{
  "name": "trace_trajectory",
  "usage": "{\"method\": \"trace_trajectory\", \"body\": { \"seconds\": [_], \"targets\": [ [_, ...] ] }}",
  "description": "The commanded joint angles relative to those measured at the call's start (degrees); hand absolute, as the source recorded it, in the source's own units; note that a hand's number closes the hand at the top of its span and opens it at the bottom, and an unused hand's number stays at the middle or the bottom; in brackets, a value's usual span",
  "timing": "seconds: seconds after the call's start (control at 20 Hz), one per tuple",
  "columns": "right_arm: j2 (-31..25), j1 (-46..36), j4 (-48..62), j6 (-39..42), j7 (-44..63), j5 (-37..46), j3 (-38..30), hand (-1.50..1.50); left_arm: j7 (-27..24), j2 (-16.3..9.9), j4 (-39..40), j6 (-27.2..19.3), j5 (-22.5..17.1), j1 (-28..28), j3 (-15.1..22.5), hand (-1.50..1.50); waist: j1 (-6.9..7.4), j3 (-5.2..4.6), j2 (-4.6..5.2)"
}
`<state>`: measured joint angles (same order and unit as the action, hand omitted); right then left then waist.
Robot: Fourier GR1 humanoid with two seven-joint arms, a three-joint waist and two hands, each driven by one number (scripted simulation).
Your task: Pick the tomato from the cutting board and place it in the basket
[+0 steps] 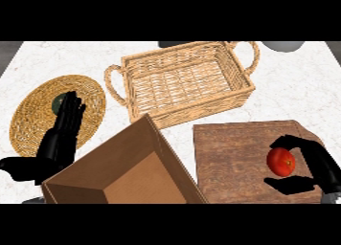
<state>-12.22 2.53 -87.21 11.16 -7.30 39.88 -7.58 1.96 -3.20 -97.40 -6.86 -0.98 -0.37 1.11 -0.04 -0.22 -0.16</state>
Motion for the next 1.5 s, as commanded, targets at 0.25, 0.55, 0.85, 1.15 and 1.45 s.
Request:
{"method": "trace_trajectory", "body": {
  "seconds": [0.25,0.55,0.85,1.15,1.45],
  "targets": [
    [1.0,2.5,-4.2,-3.3,-0.3,5.6,3.6,1.50,-2.4,0.1,4.7,1.4,-0.9,-2.2,-2.2,0.00,-0.11,0.20,0.15],
    [10.2,-3.2,-2.7,-1.6,11.1,27.9,29.7,1.50,-0.4,1.0,1.4,1.9,0.8,-2.5,2.1,0.00,5.48,-0.17,0.71],
    [12.0,-10.1,0.8,-0.8,26.1,32.8,45.6,1.50,0.0,1.6,3.0,2.3,0.5,-3.7,2.7,0.00,6.39,0.13,0.69],
    [12.1,-12.8,0.6,-14.1,39.0,22.6,59.6,1.50,0.0,1.2,3.2,1.4,0.9,-4.5,1.3,0.00,4.70,0.37,0.72],
    [12.1,-16.2,-11.7,-23.9,45.5,16.5,66.2,1.50,1.7,-1.0,1.5,3.6,-1.8,-3.0,-0.8,0.00,3.27,0.31,0.15]
  ]
}}
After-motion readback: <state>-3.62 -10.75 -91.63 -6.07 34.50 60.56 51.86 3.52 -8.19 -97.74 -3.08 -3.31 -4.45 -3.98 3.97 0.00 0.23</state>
